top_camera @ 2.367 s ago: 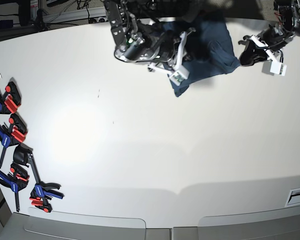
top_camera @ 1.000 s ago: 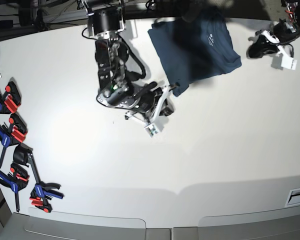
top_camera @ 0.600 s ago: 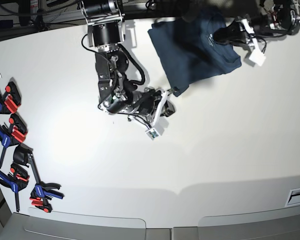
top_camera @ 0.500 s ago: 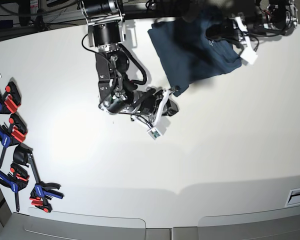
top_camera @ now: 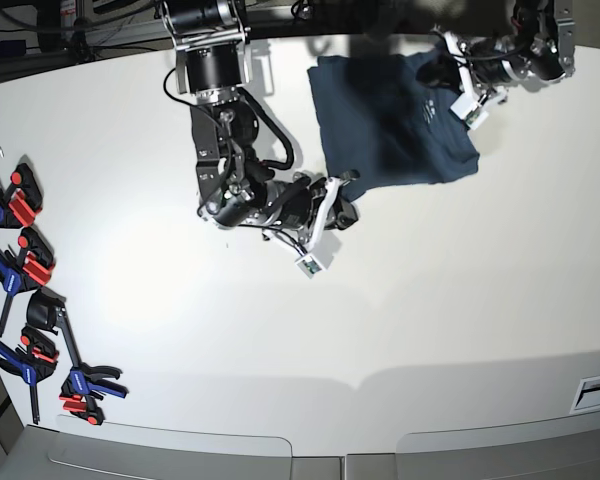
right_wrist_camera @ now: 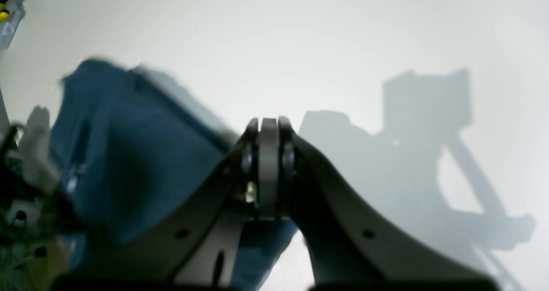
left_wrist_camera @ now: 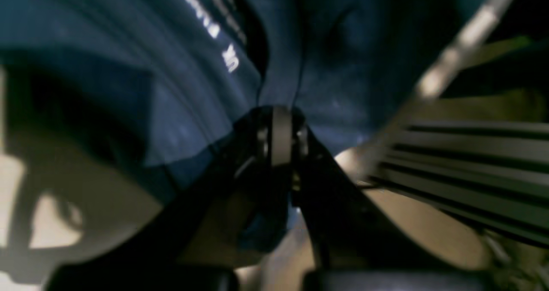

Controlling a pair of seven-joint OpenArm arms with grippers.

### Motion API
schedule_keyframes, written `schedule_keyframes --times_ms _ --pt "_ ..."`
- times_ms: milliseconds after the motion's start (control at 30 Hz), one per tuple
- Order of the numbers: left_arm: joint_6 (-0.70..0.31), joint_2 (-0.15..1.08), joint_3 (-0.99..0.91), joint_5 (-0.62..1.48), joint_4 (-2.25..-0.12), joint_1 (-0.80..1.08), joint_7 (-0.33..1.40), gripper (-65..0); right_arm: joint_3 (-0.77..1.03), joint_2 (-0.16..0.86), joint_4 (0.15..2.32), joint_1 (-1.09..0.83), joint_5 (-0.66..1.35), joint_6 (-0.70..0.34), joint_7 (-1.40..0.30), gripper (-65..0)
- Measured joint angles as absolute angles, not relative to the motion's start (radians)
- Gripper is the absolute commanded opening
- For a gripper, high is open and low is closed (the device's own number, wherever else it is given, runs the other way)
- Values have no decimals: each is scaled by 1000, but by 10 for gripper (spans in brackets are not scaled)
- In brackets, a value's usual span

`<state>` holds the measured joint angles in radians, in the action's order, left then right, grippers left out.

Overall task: Fold the T-shirt properly
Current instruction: 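Grasp the bundle corner with the left gripper and fold it toward the right gripper, then press and tuck the folded shirt with the right gripper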

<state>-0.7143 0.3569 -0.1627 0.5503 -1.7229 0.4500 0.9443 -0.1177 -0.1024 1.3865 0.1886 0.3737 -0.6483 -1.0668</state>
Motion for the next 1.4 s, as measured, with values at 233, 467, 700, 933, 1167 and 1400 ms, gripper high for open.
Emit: schedule_keyframes --times_ms 233,467,700,933,1167,1400 --pt "-492 382 -164 394 -1720 389 756 -650 -118 -102 1386 189 378 -648 -1080 -650" --pt "-371 382 -163 387 -1716 309 687 -650 -118 -102 1386 187 556 -648 -1201 -650" --pt "-361 382 -184 385 -1718 263 673 -650 -118 -102 1391 204 551 -648 -1205 -650" --pt "-286 382 -362 386 -1730 268 653 -650 -116 -115 1420 286 626 -648 -1180 -650" --pt "-276 382 -508 384 -1731 274 651 -650 -191 -149 1420 276 745 -690 -1225 -650" --pt "-273 382 -530 384 -1731 276 652 -650 -431 -147 1420 234 574 -692 -1142 -650"
